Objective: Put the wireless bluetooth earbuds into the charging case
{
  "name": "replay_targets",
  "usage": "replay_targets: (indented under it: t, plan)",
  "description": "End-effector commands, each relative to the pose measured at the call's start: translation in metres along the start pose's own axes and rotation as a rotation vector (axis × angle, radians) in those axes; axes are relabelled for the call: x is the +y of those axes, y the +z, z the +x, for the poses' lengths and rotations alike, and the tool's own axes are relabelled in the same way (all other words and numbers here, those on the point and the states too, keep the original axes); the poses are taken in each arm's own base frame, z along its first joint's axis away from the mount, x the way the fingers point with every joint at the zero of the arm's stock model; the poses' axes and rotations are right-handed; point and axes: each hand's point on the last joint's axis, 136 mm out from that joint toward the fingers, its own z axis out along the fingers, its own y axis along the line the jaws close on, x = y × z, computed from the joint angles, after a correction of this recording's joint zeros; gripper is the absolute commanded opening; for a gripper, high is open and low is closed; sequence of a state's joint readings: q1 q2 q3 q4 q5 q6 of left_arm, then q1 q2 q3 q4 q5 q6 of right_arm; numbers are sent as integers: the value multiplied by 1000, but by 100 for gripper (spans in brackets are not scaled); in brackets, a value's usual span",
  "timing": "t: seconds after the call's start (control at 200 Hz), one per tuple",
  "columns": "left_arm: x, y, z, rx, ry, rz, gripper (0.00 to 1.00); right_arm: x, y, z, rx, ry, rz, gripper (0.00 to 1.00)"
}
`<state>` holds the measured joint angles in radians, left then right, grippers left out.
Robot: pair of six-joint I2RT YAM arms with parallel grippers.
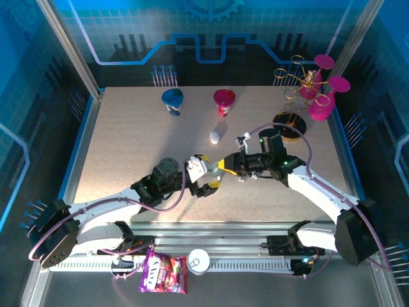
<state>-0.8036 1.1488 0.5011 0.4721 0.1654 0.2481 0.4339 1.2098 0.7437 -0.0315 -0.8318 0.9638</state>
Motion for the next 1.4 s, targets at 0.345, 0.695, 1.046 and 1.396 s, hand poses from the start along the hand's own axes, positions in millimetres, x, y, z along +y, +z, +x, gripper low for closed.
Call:
replay_targets:
  t: [0.345,0.695,1.046,1.396]
  plan:
    - [4,-16,-80,-545,-89,-6,79,76,-43,-23,-96,62,-409,22]
    - [6,-9,-101,-600,-90,15,71,74,-47,-22,-131,110,-453,21]
    - [4,-7,-105,-604,-83,35,47,71,-47,-23,-138,117,-449,21]
    - [0,-3,-103,-598,-82,60,53,73,-48,-21,-142,108,-447,21]
